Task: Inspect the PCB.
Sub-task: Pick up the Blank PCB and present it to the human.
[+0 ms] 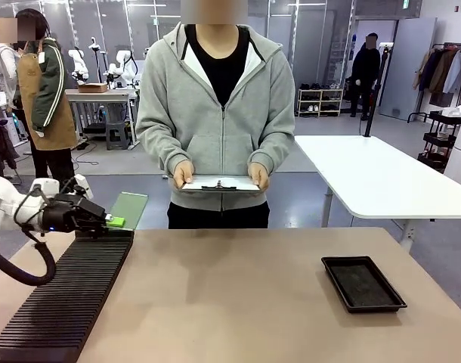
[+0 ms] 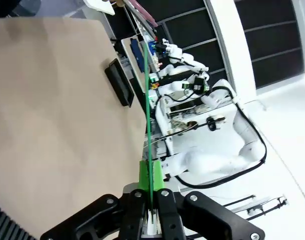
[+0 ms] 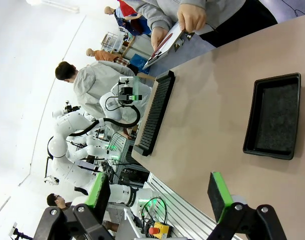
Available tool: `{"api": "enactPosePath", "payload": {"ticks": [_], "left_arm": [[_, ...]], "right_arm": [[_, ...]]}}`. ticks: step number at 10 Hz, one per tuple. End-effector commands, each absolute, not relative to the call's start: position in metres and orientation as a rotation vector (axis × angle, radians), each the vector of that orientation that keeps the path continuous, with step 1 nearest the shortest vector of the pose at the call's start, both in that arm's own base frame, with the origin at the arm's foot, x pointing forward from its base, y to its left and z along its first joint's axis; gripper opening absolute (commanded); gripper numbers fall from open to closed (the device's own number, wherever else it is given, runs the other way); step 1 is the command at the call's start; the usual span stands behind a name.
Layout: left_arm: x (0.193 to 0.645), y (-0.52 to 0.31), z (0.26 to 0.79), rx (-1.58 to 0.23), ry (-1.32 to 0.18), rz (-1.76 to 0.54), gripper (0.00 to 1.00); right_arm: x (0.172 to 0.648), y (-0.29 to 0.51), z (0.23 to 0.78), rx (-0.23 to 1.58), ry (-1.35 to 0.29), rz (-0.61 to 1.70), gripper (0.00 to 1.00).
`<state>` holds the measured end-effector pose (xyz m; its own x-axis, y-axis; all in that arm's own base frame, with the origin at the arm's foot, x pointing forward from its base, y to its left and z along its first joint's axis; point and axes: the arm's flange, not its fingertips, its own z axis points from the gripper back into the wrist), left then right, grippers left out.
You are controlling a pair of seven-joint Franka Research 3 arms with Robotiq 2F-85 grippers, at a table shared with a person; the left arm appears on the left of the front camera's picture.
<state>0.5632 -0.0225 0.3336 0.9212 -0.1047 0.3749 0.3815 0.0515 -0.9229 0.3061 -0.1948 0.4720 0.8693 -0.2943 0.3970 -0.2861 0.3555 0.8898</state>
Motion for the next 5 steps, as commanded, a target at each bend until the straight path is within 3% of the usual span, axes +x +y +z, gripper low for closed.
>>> {"api": "enactPosePath", "payload": {"ticks": [1, 5], "left_arm": [[0.586, -0.028, 0.325, -1.559, -0.157, -0.305, 0.03], [0.6, -0.043, 0.314, -1.579, -0.164, -0.243, 0.03]], "right_arm": [[0.305, -0.195, 0.473, 1.23, -0.556, -0.003, 1.0], [0.305, -0.195, 0.473, 1.23, -0.556, -0.003, 1.0]]}}
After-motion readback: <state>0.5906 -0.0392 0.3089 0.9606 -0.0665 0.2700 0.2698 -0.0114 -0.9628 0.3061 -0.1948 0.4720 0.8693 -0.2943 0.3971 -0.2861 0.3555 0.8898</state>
